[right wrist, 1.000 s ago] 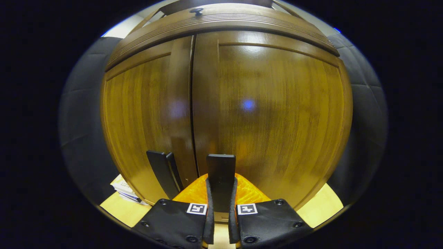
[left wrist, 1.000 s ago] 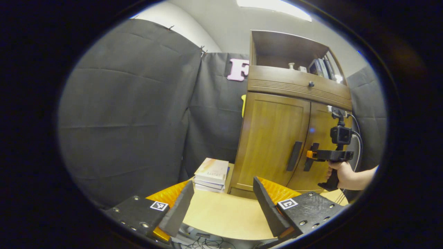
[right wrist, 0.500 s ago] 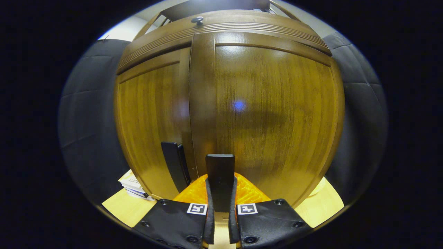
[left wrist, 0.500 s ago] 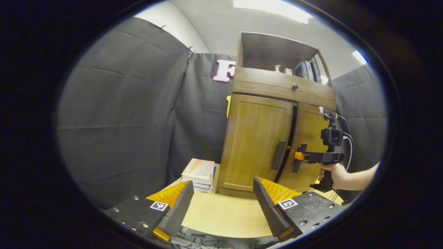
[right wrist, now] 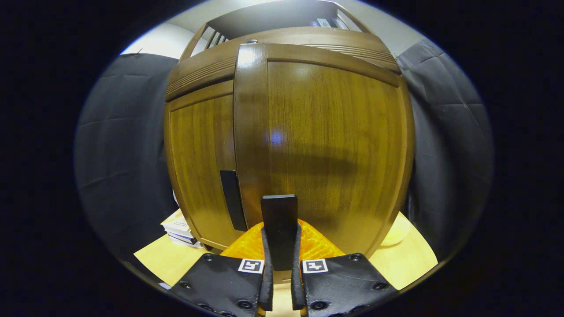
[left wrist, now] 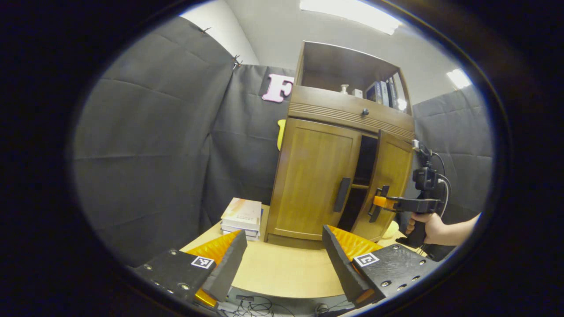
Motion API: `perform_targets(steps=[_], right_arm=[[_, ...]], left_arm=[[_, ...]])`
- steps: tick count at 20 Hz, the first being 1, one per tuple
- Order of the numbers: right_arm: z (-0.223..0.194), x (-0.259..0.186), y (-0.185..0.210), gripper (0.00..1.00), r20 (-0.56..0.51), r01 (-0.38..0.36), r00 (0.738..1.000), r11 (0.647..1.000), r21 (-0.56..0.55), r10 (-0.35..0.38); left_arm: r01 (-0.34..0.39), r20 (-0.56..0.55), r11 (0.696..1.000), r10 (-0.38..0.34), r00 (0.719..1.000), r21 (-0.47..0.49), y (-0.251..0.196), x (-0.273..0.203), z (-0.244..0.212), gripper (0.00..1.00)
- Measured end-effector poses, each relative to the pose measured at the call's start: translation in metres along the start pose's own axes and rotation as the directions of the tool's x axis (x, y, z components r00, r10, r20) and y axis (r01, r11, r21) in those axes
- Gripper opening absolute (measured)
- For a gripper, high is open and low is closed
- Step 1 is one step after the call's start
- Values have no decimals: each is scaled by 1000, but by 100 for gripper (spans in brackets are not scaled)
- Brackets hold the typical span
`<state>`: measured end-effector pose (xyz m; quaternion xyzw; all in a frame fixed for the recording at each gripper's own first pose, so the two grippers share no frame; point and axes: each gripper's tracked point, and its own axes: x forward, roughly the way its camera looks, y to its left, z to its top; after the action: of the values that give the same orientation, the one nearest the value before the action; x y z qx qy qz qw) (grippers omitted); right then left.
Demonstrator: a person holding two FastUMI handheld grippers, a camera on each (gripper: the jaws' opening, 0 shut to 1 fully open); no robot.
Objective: Open the right door of the double-door shoe cabinet with the right hand, and open the left door with the left hand.
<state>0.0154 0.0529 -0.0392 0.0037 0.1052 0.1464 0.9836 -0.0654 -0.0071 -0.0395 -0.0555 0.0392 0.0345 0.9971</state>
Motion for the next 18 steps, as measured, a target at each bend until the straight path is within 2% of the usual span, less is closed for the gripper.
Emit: perform_targets(steps=[2, 6, 7, 8, 18], right_arm=[[0, 0, -1, 19, 0, 14, 1000, 1000, 9, -14], [0, 0, -3, 19, 1, 18, 1000, 1000, 23, -19], [0, -1, -3, 23, -1, 17, 1000, 1000, 22, -17], [0, -2, -3, 19, 0, 15, 1000, 1000, 22, -15], [0, -3, -4, 19, 0, 3, 1000, 999, 49, -3]], left_arm=[[20, -7, 1000, -20, 1000, -2, -2, 0, -4, 100], [63, -4, 998, -63, 998, -4, -6, 0, -1, 100], [71, -3, 997, -71, 997, -1, -6, 0, -1, 100], [80, -1, 997, -80, 997, 3, -9, 0, -2, 100], [147, -1, 989, -147, 989, 20, -17, 10, -3, 100]])
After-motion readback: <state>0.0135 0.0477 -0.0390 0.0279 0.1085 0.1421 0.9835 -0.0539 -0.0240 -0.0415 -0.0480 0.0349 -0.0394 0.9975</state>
